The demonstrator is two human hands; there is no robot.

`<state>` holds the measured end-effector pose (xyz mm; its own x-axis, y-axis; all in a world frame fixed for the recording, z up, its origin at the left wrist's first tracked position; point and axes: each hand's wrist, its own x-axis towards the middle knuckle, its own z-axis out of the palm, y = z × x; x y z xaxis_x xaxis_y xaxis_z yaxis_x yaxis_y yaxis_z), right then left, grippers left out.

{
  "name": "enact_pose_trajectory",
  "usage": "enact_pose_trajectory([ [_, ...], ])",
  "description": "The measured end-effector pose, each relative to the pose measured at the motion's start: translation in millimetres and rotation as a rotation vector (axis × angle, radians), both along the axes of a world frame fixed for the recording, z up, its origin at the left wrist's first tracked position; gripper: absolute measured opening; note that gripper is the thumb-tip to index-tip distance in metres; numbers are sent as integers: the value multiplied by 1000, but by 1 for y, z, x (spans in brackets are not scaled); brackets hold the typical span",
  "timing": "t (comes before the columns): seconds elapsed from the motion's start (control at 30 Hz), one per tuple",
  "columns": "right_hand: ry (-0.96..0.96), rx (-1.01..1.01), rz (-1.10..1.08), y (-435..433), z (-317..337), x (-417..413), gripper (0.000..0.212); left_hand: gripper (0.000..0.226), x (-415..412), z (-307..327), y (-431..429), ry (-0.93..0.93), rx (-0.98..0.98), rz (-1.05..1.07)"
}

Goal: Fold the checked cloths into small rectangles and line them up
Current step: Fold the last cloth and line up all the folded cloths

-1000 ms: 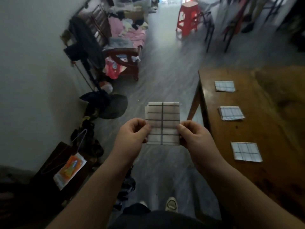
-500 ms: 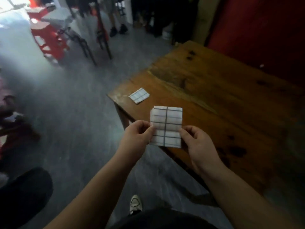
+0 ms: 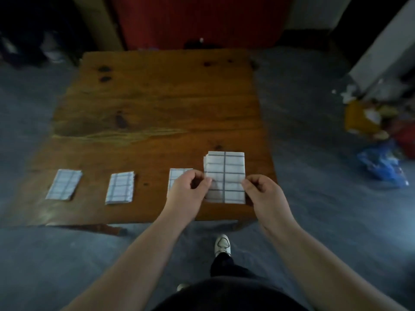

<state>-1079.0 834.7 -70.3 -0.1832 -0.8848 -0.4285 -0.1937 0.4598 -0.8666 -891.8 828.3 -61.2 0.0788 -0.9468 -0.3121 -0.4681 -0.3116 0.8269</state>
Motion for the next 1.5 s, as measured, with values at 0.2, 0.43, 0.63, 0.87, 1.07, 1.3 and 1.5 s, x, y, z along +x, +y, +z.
enact_pose_trajectory([
  [0.2,67,37,12,-49,-32,-43,10,12,-38,-37,-59,-61,51,-81],
  [0.43,237,130,150,-99,-98,-53,25,11,-58,-107,-95,-122,257,-19],
  [0.63,337,213,184,-102,-153,-45,33,25,-62,-159,-106,-179,353,4],
  [0.87,483,154,339,-94,-159,-58,40,41,-51,-173,-92,-303,278,-131],
  [1.07,609,42,591,-91,-165,-63,25,41,-56,-175,-84,-395,150,-361],
  [1.3,701,-46,684,-87,-175,-56,29,50,-56,-180,-86,-472,94,-430],
  [1.5,762,-111,726,-90,-180,-51,28,53,-43,-185,-88,-534,58,-456],
])
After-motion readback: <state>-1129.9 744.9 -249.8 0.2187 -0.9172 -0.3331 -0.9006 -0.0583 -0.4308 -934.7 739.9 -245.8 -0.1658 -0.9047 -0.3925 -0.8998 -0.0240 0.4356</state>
